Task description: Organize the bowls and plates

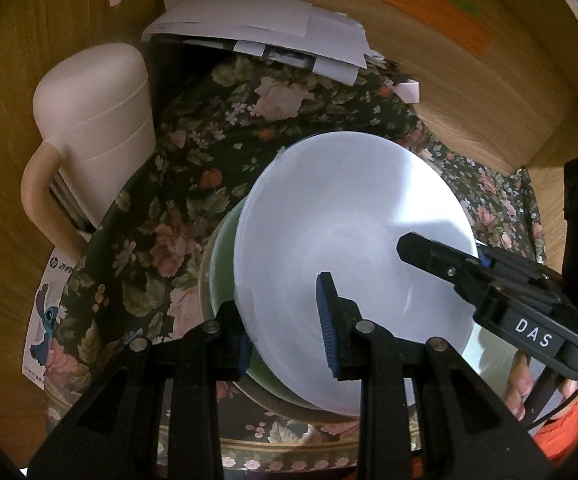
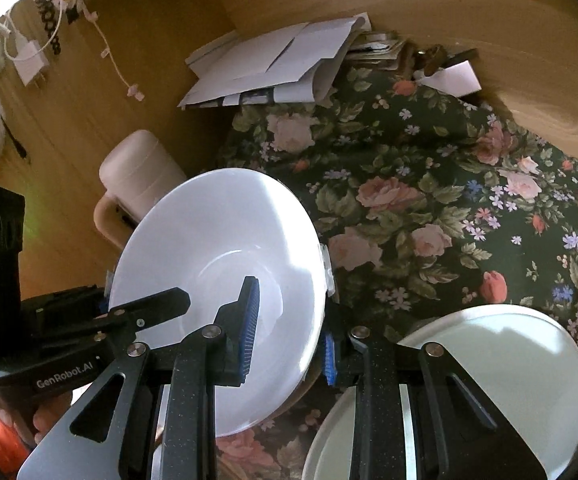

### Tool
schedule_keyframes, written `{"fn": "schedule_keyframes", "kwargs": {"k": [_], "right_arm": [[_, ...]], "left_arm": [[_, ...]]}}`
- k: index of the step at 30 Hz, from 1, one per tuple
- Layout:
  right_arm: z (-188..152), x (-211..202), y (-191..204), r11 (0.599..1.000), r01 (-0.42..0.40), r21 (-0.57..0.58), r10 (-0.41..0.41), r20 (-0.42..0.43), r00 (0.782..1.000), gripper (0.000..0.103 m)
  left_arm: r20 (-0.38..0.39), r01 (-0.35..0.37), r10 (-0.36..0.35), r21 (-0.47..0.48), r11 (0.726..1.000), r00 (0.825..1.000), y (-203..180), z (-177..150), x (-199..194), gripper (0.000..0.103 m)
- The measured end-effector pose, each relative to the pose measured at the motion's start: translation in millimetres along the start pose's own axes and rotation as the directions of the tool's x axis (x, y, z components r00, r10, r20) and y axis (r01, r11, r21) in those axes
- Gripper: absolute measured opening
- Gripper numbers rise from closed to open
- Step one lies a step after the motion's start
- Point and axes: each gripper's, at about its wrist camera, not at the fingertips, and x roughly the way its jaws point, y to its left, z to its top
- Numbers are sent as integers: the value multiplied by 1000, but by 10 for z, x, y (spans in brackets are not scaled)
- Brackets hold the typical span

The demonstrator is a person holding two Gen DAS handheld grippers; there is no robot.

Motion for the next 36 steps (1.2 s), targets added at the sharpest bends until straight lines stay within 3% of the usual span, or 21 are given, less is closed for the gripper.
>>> {"fn": "schedule_keyframes", "kwargs": {"k": [6,15,19,24,30,36], "right_arm": [[-32,-20,47,998,43,-42,-43,-7,999,26],[-35,-119,16,998,40,-55,-40,10,999,27],[-74,-81,-5,999,28,-46,-28,0,1000,27],[-94,-51,-14,999,25,-44,-25,-4,1000,25],[-106,-33,-63,999,32,-35,-32,-14,999,25],[-98,-52,-126,999,29,-13,-29,-12,1000,25]], "left_arm": [[5,-3,3,11,1000,1000,0,-26,19,28],[30,-30,29,21,999,999,-24,-15,13,27],[49,-84,82,32,996,995,-42,19,-23,28],[25,-54,54,24,998,998,-2,64,-18,30],[2,-67,67,40,997,998,-67,106,-5,36],[20,-67,66,50,996,998,-136,177,-31,52]]}}
